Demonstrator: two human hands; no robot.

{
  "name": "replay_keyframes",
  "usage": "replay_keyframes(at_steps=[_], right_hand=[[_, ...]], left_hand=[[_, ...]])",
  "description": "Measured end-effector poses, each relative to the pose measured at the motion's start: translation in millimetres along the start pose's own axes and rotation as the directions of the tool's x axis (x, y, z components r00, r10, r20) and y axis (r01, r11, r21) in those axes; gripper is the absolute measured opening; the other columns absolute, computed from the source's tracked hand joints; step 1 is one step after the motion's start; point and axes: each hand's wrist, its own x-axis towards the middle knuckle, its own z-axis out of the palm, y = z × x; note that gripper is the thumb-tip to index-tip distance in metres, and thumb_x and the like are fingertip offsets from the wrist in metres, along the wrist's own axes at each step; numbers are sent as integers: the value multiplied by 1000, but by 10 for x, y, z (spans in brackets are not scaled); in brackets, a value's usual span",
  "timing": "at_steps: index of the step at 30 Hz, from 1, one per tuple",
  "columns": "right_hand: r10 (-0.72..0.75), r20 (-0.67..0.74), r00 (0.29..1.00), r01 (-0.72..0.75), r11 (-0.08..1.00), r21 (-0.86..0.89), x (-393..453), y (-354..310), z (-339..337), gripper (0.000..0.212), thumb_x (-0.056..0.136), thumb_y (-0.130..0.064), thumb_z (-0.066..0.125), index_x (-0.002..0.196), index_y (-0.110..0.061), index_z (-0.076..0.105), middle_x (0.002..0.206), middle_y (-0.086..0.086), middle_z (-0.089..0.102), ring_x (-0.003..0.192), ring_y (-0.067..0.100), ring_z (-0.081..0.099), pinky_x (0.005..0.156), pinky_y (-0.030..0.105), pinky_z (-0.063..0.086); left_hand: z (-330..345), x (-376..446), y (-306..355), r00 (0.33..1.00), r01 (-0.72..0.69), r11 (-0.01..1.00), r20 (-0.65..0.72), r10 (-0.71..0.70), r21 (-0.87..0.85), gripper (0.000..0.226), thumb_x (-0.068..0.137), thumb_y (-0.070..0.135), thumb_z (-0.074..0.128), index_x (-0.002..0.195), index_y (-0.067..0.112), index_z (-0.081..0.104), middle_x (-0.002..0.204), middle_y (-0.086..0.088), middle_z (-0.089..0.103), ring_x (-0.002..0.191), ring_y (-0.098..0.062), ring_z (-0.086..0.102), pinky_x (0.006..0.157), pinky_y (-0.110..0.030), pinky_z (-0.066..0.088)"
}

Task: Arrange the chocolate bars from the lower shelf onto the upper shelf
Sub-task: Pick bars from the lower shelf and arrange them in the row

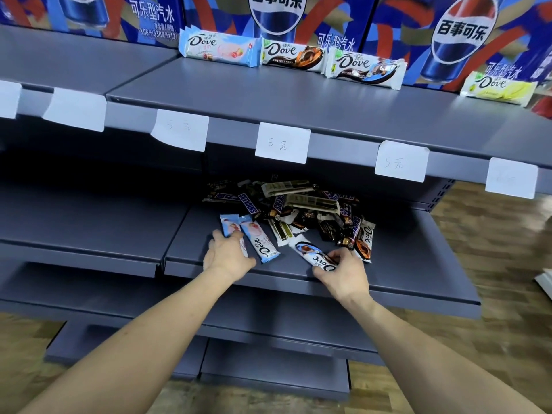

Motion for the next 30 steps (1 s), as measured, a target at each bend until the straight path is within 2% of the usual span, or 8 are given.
replay_keyframes(at_steps=[3, 8, 11, 14, 17, 20, 25, 30], right_hand=[[68, -59, 996, -75, 989, -129, -54, -14, 14, 58, 67, -62, 72, 104, -19, 61, 103, -1, 63, 103, 23, 58, 84, 36, 52], [40, 54, 998, -26, 971, -239, -64, -149, 13, 73, 78, -69, 61, 128, -18, 43, 102, 3, 67, 98, 29, 64, 69, 33, 45], [-34, 137, 990, 68, 967, -247, -85, -226, 30, 55, 96, -51, 46, 144, -29, 34, 105, 9, 68, 96, 32, 64, 69, 34, 45], [-105, 214, 971, 161, 952, -262, -94, -274, 37, 44, 98, -25, 37, 140, -34, 44, 106, 9, 68, 96, 31, 62, 73, 34, 46], [-112, 230, 967, 174, 947, -271, -75, -277, 22, 49, 93, -25, 40, 140, -37, 45, 113, 6, 65, 104, 28, 59, 78, 33, 45], [-126, 206, 970, 186, 935, -301, -53, -233, 35, 52, 89, -31, 49, 140, -36, 46, 126, 6, 52, 122, 27, 44, 93, 36, 46], [-188, 89, 978, 207, 922, -328, -15, -193, 109, 45, 83, -51, 63, 126, -38, 58, 127, 3, 43, 121, 28, 34, 104, 40, 33], [-135, 157, 978, 167, 964, -207, 3, -151, 133, 67, 83, -44, 65, 143, -30, 41, 142, 0, 42, 131, 28, 32, 110, 40, 32]], left_hand=[[-8, -14, -40, 1000, -11, 1000, -26, 11, 29, 71, 78, 46, 67, 141, 28, 41, 130, -9, 37, 120, -28, 40, 90, -37, 44], [5, -29, -114, 996, -43, 998, -73, 47, 51, 57, 85, 41, 64, 137, 26, 44, 124, -10, 41, 115, -29, 43, 88, -38, 46], [-10, -34, -119, 995, -25, 999, -102, 22, -23, 65, 80, 32, 71, 135, 16, 40, 123, -12, 46, 113, -30, 47, 88, -39, 46], [-35, -17, -176, 992, 9, 997, -124, -18, -79, 62, 76, 24, 75, 127, 7, 44, 122, -14, 49, 113, -30, 48, 88, -38, 46], [-65, -11, -266, 991, 22, 995, -132, -36, -102, 60, 74, 19, 75, 126, 7, 48, 121, -14, 49, 110, -30, 50, 87, -37, 47], [-86, -29, -328, 990, -9, 993, -139, -7, -117, 68, 72, 16, 76, 132, 10, 45, 122, -13, 52, 111, -29, 51, 86, -38, 49], [-84, -92, -399, 989, -94, 985, -128, 76, -147, 74, 70, 9, 73, 137, 18, 43, 121, -5, 58, 108, -24, 52, 82, -40, 52], [-99, -142, -471, 977, -201, 975, -88, 193, -99, 69, 72, 4, 66, 136, 23, 46, 123, 4, 59, 108, -20, 47, 84, -36, 49]])
